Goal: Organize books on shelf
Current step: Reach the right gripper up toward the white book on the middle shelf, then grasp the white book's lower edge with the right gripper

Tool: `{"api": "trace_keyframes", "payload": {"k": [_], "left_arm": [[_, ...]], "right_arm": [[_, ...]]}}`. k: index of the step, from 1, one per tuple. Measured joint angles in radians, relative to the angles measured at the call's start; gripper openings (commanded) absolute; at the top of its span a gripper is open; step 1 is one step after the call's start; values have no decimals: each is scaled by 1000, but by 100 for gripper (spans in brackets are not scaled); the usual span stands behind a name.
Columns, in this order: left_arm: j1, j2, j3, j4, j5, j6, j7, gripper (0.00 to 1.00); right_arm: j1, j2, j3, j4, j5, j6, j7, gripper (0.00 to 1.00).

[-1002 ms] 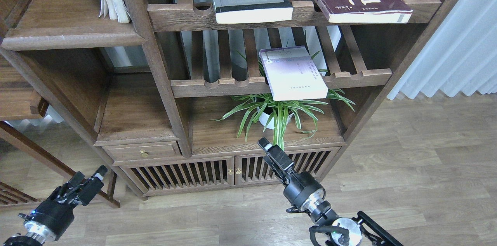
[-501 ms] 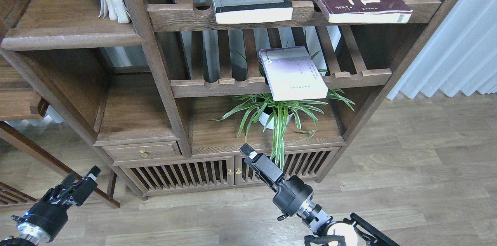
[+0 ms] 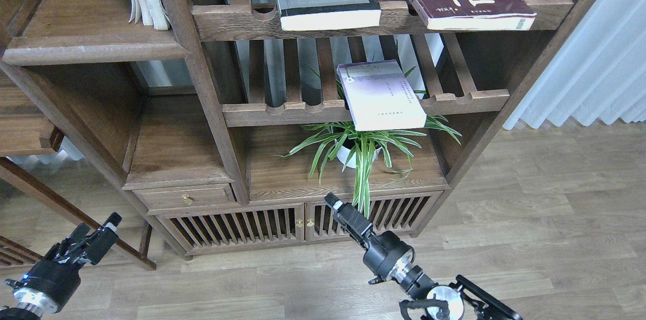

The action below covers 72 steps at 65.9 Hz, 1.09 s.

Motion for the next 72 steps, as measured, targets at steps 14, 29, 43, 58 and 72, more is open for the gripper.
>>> {"api": "trace_keyframes", "payload": {"k": [14,29,43,58,72], "left_arm": [[1,0,-5,5,0,0,0,100],[2,-1,-9,7,0,0,0,100],[17,-2,-25,8,-7,0,0,100],[19,-2,-40,8,-8,0,0,100],[22,0,-44,9,-8,0,0,100]], "right_arm": [[53,0,5,17,73,0,52,99],[104,0,48,6,104,0,86,99],[155,0,106,8,156,-85,98,99],[169,0,133,5,164,-193,117,98],[222,0,165,4,172,-358,171,92]]}}
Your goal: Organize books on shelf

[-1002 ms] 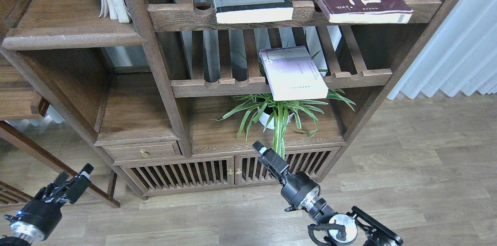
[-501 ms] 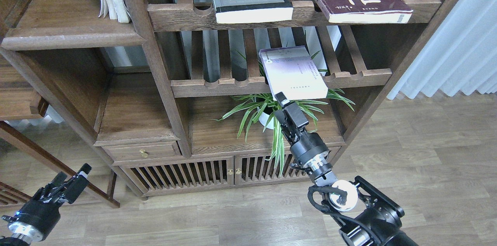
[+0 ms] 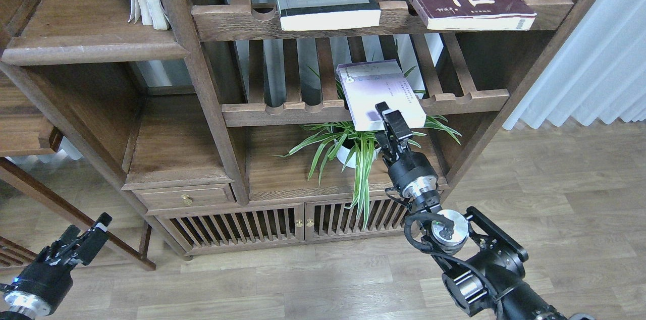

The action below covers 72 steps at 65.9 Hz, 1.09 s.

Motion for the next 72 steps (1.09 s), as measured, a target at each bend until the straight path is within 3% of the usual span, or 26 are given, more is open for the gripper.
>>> {"api": "trace_keyframes", "payload": {"k": [9,17,20,27,30,38,58,72], "left_arm": [[11,0,-2,2,0,0,0,100],[13,-1,-3,4,0,0,0,100],[14,-2,-3,4,0,0,0,100],[15,-3,-3,4,0,0,0,100],[17,-3,-3,5,0,0,0,100],[19,-3,-3,13,0,0,0,100],[32,-2,-7,26,-9,0,0,100],[42,-6,-11,27,-12,0,0,100]], "right_arm": [[13,0,23,0,8,-79,42,85],[16,0,25,2,9,-96,49,53],[16,0,26,2,9,-96,50,47],[16,0,26,5,9,-91,52,44],[13,0,23,7,9,-88,53,37],[9,0,11,16,9,-86,53,5],[-43,-1,-21,71,3,-31,45,4],[-244,0,-107,237,-6,66,-8,4]]}}
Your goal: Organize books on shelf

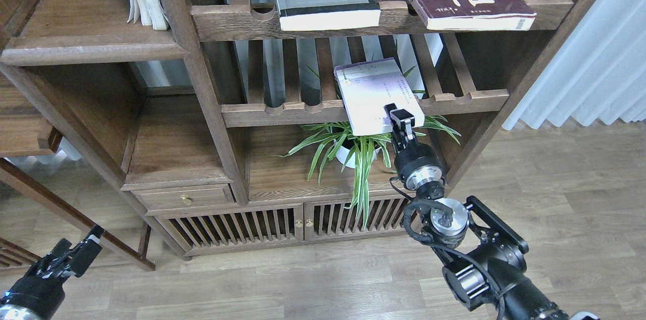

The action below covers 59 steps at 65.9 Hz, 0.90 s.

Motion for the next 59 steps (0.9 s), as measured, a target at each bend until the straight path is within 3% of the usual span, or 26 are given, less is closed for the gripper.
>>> {"api": "trace_keyframes", "payload": {"k": [15,33,38,49,53,54,59], "left_arm": [[-11,-10,3,7,3,0,0,100],[-8,6,23,6,0,0,10,100],[-14,20,15,-3,-1,0,74,100],[-8,50,-58,-55,-32,0,319,100],[18,53,-84,-79,-93,0,385,100],[37,52,-92,-95,-184,0,435,100],[47,43,-95,-102,-290,0,479,100]], "right_arm": [[-190,0,-18,39,-120,199,-71,5],[-285,0,-35,39,-183,250,-85,5],[-300,0,-36,38,-200,251,-89,5],[-329,0,-40,26,-229,277,-101,5],[-334,0,-40,17,-231,287,-105,6],[-337,0,-40,10,-231,290,-109,7],[-337,0,-47,4,-231,291,-116,7]]}}
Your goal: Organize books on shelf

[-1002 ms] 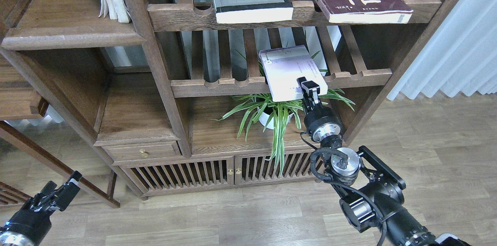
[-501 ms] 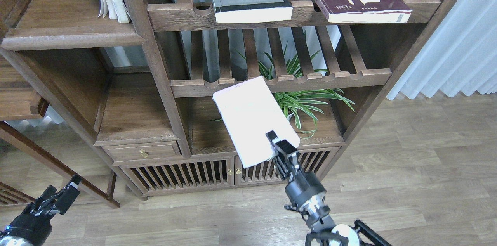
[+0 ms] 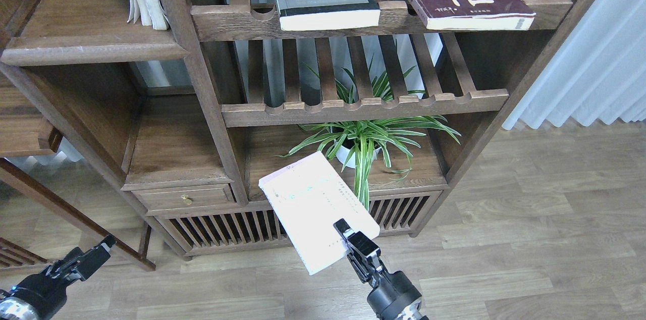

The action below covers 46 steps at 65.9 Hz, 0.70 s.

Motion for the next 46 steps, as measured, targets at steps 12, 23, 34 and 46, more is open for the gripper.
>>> {"api": "trace_keyframes", "payload": {"k": [12,23,34,46], "left_arm": [[13,-67,1,-32,-188,0,56,100],[36,-135,67,-117,-245,0,64,100],[46,-197,110,-187,-261,0,67,100],[54,-258,102,-245,-262,0,67,100]], "right_arm": [[0,0,-35,-15,0,1,-13,7],[1,0,-40,-17,0,1,-14,7],[1,0,-41,-17,1,1,-14,7],[1,0,-40,-19,1,1,-20,8]]}}
